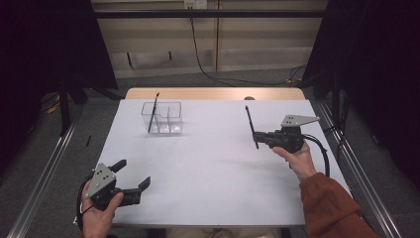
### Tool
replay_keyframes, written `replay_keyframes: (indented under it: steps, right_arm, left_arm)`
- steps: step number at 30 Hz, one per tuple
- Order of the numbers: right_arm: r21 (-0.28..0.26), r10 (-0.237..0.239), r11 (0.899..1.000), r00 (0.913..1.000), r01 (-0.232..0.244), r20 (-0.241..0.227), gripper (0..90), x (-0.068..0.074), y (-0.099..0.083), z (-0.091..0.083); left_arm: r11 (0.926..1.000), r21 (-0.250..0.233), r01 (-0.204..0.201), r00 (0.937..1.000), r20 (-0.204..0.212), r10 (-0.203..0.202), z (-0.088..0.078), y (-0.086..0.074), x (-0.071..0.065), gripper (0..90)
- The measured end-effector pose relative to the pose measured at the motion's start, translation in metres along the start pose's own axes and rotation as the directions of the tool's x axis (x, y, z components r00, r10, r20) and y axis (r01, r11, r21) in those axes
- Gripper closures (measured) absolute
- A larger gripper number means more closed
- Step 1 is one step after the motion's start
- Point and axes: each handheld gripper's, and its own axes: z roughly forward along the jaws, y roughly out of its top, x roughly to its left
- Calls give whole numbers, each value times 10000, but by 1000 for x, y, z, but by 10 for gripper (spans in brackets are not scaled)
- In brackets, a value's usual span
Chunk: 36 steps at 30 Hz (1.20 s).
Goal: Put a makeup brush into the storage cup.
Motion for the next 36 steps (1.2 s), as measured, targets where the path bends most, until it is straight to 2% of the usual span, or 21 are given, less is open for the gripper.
replay_keyframes:
  steps: [4,8,14,23,27,33,35,36]
  right_arm:
    - [-40,-39,10000,9997,38,-223,848,8,0,3]
    - [155,-84,9998,9993,90,-373,848,20,-1,7]
    - [39,-168,9998,9966,171,-811,848,35,0,11]
    - [42,-358,9993,9910,367,-1289,848,49,-1,23]
    - [114,-367,9992,9877,389,-1519,848,55,-4,28]
    - [128,-493,9985,9809,526,-1881,848,67,-4,35]
    - [113,-479,9986,9796,511,-1953,848,68,-4,36]
    - [185,-611,9977,9798,658,-1906,848,69,-4,37]
  left_arm:
    - [10000,13,-2,10000,19,1,1,0,0,28]
    - [10000,4,60,10000,31,-60,0,0,0,28]
    - [9999,-65,127,9999,60,-126,0,0,0,28]
    - [9999,-117,53,10000,83,-52,0,2,-2,28]
    - [9995,-226,208,9998,12,-207,-1,2,-3,28]
    - [9994,-265,224,9996,163,-220,1,3,-6,28]
    - [9980,-388,495,9982,355,-482,2,3,-7,28]
    - [9983,-353,465,9983,368,-452,3,4,-7,28]
